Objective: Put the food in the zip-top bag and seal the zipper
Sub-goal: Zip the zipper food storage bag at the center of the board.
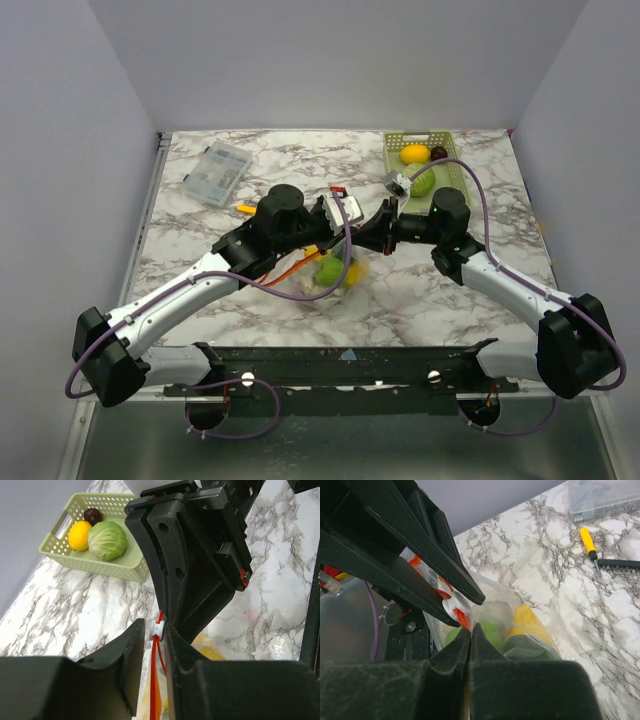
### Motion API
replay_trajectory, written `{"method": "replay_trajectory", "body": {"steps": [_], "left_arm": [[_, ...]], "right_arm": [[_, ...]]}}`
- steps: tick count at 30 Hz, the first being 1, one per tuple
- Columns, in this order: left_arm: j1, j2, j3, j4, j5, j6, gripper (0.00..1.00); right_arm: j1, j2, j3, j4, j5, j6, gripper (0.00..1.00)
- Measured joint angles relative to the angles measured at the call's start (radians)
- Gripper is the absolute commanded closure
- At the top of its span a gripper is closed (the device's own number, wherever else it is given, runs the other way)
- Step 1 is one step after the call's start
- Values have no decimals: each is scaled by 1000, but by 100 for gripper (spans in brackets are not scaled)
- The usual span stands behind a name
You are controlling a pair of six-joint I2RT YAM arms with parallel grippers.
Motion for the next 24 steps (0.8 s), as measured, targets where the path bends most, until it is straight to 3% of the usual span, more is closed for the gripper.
{"method": "replay_trajectory", "body": {"steps": [4, 10, 24], "left_arm": [[-1, 11, 2, 0, 2, 0, 94], [-1, 14, 2, 0, 3, 0, 99], [31, -23, -11, 10, 50, -85, 100]], "right_arm": [[0, 0, 0, 0, 3, 5, 100], [0, -3, -6, 25, 47, 57, 100], [8, -85, -196, 368, 268, 362, 100]]}}
